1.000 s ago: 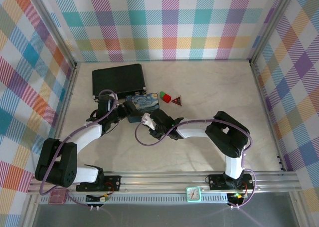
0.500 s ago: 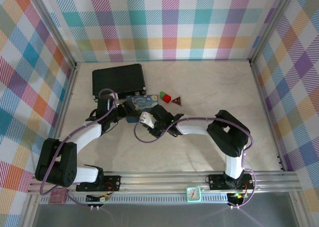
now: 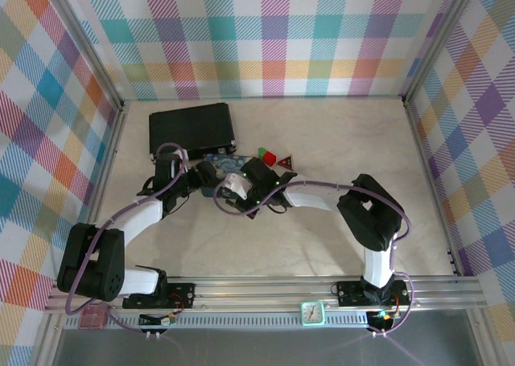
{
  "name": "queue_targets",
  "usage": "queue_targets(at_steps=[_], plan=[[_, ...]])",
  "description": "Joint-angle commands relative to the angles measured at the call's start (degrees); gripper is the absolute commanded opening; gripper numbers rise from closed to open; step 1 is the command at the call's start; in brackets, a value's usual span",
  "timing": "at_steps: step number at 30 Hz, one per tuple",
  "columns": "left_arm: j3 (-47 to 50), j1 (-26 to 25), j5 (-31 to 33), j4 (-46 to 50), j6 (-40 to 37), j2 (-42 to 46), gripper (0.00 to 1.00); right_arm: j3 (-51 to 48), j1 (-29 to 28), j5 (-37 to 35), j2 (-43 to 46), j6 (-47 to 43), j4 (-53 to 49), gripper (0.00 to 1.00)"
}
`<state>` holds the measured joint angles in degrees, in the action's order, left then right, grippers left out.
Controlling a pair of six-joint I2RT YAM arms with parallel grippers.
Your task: Unlock the padlock with the key
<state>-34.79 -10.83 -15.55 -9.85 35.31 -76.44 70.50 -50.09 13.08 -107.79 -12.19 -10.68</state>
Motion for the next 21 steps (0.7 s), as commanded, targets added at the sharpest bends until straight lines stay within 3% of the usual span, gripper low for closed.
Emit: queue_targets(at_steps=[1, 9, 14, 21], plan=[[1.14, -0.16, -5.29, -0.64, 1.59, 1.42, 0.75, 5.35, 2.29, 10.01, -2.06, 4.46, -0.57, 0.0], [2.79, -0.16, -6.81, -3.69, 5.06, 2.23, 0.73, 5.29, 1.8, 3.33, -4.73, 5.86, -0.69, 0.0], [2.2, -0.16, -4.34, -1.09, 5.3, 4.76, 0.74, 2.37, -0.82, -1.9, -3.39, 5.33, 0.2, 0.0], [2.0, -0.24, -3.12, -1.13, 7.35, 5.75, 0.75, -2.56, -2.25, -7.47, -2.21, 10.93, 10.29, 0.0]])
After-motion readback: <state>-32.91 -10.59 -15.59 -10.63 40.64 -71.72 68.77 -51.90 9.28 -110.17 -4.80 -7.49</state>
